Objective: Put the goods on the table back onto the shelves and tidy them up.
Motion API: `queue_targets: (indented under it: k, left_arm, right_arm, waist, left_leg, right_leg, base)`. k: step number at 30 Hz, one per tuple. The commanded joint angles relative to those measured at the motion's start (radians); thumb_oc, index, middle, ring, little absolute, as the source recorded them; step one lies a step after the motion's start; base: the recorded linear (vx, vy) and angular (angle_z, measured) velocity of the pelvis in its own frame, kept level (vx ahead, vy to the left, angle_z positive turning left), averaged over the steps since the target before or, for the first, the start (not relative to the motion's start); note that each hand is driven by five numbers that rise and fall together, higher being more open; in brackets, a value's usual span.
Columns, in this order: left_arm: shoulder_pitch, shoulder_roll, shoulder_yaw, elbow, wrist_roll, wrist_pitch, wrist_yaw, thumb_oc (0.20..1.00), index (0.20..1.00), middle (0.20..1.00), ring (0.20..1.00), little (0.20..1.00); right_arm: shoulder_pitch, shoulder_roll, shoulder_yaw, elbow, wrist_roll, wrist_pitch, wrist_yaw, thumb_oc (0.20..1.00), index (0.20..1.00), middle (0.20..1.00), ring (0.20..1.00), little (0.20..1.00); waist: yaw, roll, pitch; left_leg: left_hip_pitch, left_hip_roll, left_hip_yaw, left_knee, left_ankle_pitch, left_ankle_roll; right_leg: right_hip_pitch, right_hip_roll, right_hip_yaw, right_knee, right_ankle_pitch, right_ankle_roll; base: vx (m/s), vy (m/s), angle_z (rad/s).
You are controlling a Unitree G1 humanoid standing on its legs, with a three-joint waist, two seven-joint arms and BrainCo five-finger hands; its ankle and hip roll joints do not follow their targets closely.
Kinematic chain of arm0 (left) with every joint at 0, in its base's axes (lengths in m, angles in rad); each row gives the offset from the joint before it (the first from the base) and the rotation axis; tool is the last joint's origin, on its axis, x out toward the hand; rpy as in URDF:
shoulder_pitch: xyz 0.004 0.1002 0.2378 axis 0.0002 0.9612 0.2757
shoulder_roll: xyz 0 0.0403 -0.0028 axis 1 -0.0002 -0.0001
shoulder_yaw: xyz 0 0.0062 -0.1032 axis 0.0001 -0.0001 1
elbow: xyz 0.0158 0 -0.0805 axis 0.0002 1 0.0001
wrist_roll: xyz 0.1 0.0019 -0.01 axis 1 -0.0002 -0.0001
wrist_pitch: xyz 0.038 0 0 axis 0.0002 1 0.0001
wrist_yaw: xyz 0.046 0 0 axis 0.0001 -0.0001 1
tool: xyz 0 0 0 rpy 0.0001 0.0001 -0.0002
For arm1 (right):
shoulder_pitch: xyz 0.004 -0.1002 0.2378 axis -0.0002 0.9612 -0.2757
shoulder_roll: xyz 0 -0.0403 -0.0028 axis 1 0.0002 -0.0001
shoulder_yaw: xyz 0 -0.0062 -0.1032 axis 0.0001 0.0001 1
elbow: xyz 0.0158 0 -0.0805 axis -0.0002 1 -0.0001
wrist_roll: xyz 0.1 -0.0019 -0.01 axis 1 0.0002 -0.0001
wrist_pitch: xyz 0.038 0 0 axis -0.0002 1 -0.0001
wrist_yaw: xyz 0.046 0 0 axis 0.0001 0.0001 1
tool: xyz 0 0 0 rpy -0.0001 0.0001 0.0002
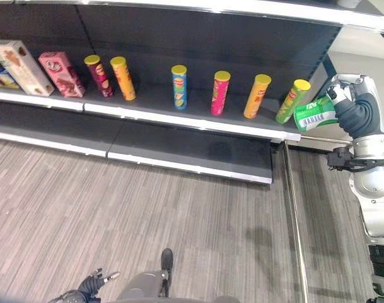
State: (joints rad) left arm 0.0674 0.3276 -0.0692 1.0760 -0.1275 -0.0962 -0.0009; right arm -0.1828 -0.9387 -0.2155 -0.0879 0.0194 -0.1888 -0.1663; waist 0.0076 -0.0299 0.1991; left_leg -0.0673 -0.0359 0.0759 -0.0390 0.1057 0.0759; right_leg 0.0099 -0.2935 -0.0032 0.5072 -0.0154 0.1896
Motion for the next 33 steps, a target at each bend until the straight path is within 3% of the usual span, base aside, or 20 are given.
queue_targets:
  k: [1,5,7,12,13,15,17,18,19,20,21,24,26,27,28,29,33]
  left_arm:
    - [0.026,0.036,-0.006,-0.051,0.029,-0.011,0.014,1.000,1.000,1.000,1.000,1.000]
    - [0.018,0.042,-0.016,-0.064,0.016,-0.020,0.006,1.000,1.000,1.000,1.000,1.000]
    - [0.004,0.024,-0.015,-0.056,0.017,-0.016,0.000,1.000,1.000,1.000,1.000,1.000]
    - [-0.013,0.015,-0.010,-0.053,0.027,-0.017,0.010,1.000,1.000,1.000,1.000,1.000]
    - [-0.020,0.015,-0.018,-0.049,0.032,-0.023,0.011,1.000,1.000,1.000,1.000,1.000]
    - [-0.018,0.010,-0.027,-0.046,0.036,-0.023,0.009,1.000,1.000,1.000,1.000,1.000]
    - [-0.013,0.008,-0.032,-0.048,0.027,-0.022,0.005,1.000,1.000,1.000,1.000,1.000]
    - [-0.002,0.009,-0.032,-0.060,0.015,-0.025,-0.001,1.000,1.000,1.000,1.000,1.000]
    - [-0.002,0.009,-0.032,-0.060,0.015,-0.025,0.000,1.000,1.000,1.000,1.000,1.000]
    - [0.009,0.012,-0.029,-0.072,0.010,-0.025,-0.003,1.000,1.000,1.000,1.000,1.000]
    - [0.019,0.017,-0.024,-0.089,-0.010,-0.020,-0.001,1.000,1.000,1.000,1.000,1.000]
    - [0.024,0.017,-0.016,-0.088,-0.025,-0.017,0.012,1.000,1.000,1.000,1.000,1.000]
    - [0.031,0.013,-0.014,-0.089,-0.033,-0.019,0.008,1.000,1.000,1.000,1.000,1.000]
    - [0.039,0.012,-0.016,-0.084,-0.023,-0.020,-0.002,1.000,1.000,1.000,1.000,1.000]
    - [0.039,0.012,-0.017,-0.084,-0.022,-0.020,-0.002,1.000,1.000,1.000,1.000,1.000]
    - [0.039,0.021,-0.026,-0.086,-0.016,-0.022,-0.004,1.000,1.000,1.000,1.000,1.000]
    - [0.038,0.014,-0.035,-0.071,-0.009,-0.028,-0.002,1.000,1.000,1.000,1.000,1.000]
  right_arm:
    - [-0.111,-0.076,0.030,0.018,-0.018,-0.018,-0.037,0.200,0.200,0.200,0.200,0.200]
    - [-0.147,-0.108,0.029,0.012,0.008,-0.032,-0.036,0.200,0.200,0.200,0.200,0.200]
    - [-0.186,-0.163,0.048,0.017,0.023,-0.042,-0.055,0.200,0.200,0.200,0.200,0.200]
    - [-0.191,-0.209,0.035,-0.006,0.022,-0.045,-0.062,0.200,0.200,0.200,0.200,0.200]
    - [-0.193,-0.251,0.010,-0.003,0.030,-0.050,-0.064,0.200,0.200,0.200,0.200,0.200]
    - [-0.177,-0.256,-0.007,-0.008,0.036,-0.050,-0.062,0.200,0.200,0.200,0.200,0.200]
    - [-0.154,-0.276,-0.044,-0.017,0.050,-0.057,-0.057,0.200,0.200,0.200,0.200,0.200]
    - [-0.164,-0.295,-0.043,-0.019,0.056,-0.063,-0.057,0.200,0.200,0.200,0.200,0.200]
    - [-0.165,-0.295,-0.042,-0.018,0.057,-0.063,-0.057,0.200,0.200,0.200,0.200,0.200]
    - [-0.180,-0.309,-0.037,-0.020,0.062,-0.069,-0.053,0.200,0.200,0.200,0.200,0.200]
    - [-0.206,-0.332,-0.017,-0.015,0.065,-0.066,-0.055,0.200,0.200,0.200,0.200,0.200]
    - [-0.249,-0.349,0.037,0.016,0.071,-0.055,-0.055,0.200,0.200,0.200,0.200,0.200]
    - [-0.258,-0.366,0.051,0.019,0.081,-0.051,-0.045,0.200,0.200,0.200,0.200,0.200]
    - [-0.244,-0.376,0.025,0.000,0.095,-0.067,-0.038,0.200,0.200,0.200,0.200,0.200]
    - [-0.237,-0.377,0.019,-0.002,0.096,-0.067,-0.037,0.200,0.200,0.200,0.200,0.200]
    - [-0.232,-0.390,0.000,-0.005,0.101,-0.075,-0.045,0.200,0.200,0.200,0.200,0.200]
    - [-0.224,-0.398,-0.007,0.008,0.097,-0.071,-0.033,0.200,0.200,0.200,0.200,0.200]
  waist:
    - [0.060,-0.004,-0.046]
    - [0.037,-0.002,-0.054]
    - [-0.009,-0.012,-0.026]
    - [-0.031,-0.032,-0.023]
    - [-0.037,-0.049,-0.045]
    - [-0.046,-0.047,-0.058]
    - [-0.053,-0.043,-0.074]
    - [-0.045,-0.029,-0.082]
    - [-0.048,-0.033,-0.083]
    - [-0.038,-0.037,-0.081]
    - [-0.018,-0.060,-0.068]
    - [-0.001,-0.074,-0.051]
    - [0.010,-0.079,-0.047]
    - [0.012,-0.074,-0.050]
    - [0.014,-0.075,-0.052]
    - [0.027,-0.056,-0.053]
    - [0.018,-0.025,-0.075]
  left_leg:
    - [-0.031,0.073,-0.054,0.075,-0.084,-0.146]
    - [0.039,0.063,-0.070,0.055,-0.143,-0.143]
    - [0.163,0.052,-0.072,0.051,-0.222,-0.147]
    - [0.241,0.068,-0.100,0.049,-0.275,-0.164]
    - [0.277,0.088,-0.116,0.048,-0.309,-0.179]
    - [0.290,0.113,-0.120,0.056,-0.314,-0.190]
    - [0.285,0.157,-0.122,0.118,-0.283,-0.222]
    - [0.252,0.191,-0.130,0.240,-0.214,-0.252]
    - [0.247,0.186,-0.134,0.240,-0.209,-0.252]
    - [0.205,0.192,-0.144,0.340,-0.146,-0.262]
    - [0.135,0.172,-0.161,0.504,-0.071,-0.253]
    - [0.070,0.172,-0.145,0.584,-0.061,-0.231]
    - [0.026,0.182,-0.118,0.524,-0.098,-0.219]
    - [0.001,0.189,-0.090,0.362,-0.156,-0.223]
    - [0.009,0.188,-0.087,0.349,-0.155,-0.223]
    - [-0.020,0.186,-0.077,0.189,-0.116,-0.239]
    - [0.031,0.172,-0.081,0.058,-0.092,-0.249]
  right_leg:
    - [0.022,0.008,-0.055,-0.134,0.112,0.017]
    - [-0.071,0.056,-0.132,-0.310,0.051,0.024]
    - [-0.205,0.127,-0.234,-0.546,0.111,0.067]
    - [-0.227,0.149,-0.251,-0.566,0.140,0.071]
    - [-0.197,0.139,-0.250,-0.562,0.152,0.065]
    - [-0.179,0.143,-0.255,-0.551,0.146,0.054]
    - [-0.156,0.152,-0.262,-0.517,0.123,0.035]
    - [-0.104,0.184,-0.280,-0.517,0.085,0.008]
    - [-0.107,0.179,-0.281,-0.518,0.088,0.007]
    - [-0.077,0.196,-0.280,-0.519,0.065,-0.013]
    - [-0.033,0.205,-0.262,-0.521,0.040,-0.042]
    - [0.000,0.208,-0.244,-0.526,0.015,-0.056]
    - [0.024,0.203,-0.234,-0.533,-0.002,-0.052]
    - [0.039,0.197,-0.235,-0.541,-0.012,-0.037]
    - [0.041,0.196,-0.234,-0.542,-0.014,-0.036]
    - [0.059,0.200,-0.234,-0.550,-0.026,-0.026]
    - [0.074,0.199,-0.235,-0.548,-0.033,-0.014]
  base:
    - [0.22,0.049,-0.05]
    - [0.38,0.027,-0.08]
    - [0.67,-0.047,-0.25]
    - [0.36,-0.141,0.39]
    - [0.27,-0.166,0.61]
    - [0.32,-0.206,0.52]
    - [0.36,-0.273,0.58]
    - [0.24,-0.234,0.51]
    - [0.21,-0.244,0.32]
    - [0.17,-0.216,-0.09]
    - [0.17,-0.210,-0.18]
    - [0.14,-0.123,-0.36]
    - [0.22,-0.020,-0.16]
    - [0.23,0.030,-0.03]
    - [0.25,0.119,-0.06]
    - [0.12,0.075,0.02]
    - [0.12,0.136,-0.04]
